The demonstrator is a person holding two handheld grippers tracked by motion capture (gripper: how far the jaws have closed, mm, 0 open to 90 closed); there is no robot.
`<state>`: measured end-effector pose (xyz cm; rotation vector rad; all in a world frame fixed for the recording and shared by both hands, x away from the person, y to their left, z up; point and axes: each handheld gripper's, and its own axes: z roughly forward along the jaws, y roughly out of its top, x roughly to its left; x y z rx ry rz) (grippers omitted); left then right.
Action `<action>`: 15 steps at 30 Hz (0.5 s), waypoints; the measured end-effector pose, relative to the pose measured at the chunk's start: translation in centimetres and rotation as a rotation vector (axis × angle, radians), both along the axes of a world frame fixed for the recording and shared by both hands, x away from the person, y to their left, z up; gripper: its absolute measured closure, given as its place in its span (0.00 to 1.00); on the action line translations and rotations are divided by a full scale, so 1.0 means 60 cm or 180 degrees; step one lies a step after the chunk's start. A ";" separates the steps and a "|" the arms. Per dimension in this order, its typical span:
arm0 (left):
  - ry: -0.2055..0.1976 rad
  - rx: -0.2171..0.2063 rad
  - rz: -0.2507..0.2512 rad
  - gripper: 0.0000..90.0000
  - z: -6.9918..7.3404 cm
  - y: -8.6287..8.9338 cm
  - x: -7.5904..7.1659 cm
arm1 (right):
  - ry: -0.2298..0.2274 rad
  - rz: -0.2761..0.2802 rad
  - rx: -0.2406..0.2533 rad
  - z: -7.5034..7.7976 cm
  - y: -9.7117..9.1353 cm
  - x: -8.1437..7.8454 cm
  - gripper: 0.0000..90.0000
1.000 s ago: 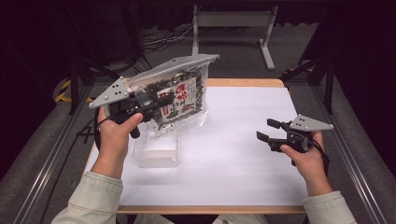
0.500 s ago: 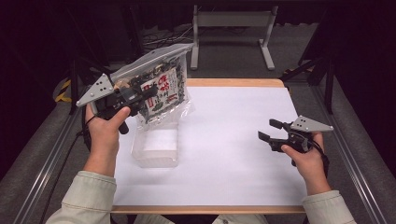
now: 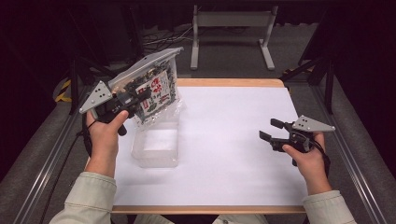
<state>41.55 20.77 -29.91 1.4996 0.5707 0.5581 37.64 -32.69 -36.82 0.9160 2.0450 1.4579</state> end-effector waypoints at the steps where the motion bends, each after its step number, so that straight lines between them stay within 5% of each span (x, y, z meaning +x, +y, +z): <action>1: 0.0005 -0.0016 0.0010 0.80 -0.004 0.002 0.001 | 0.0000 0.0000 0.0000 0.000 0.000 0.000 0.33; 15: 0.0251 -0.0030 -0.0003 0.80 -0.060 0.016 -0.001 | 0.0018 0.0018 0.0005 -0.004 0.002 -0.001 0.33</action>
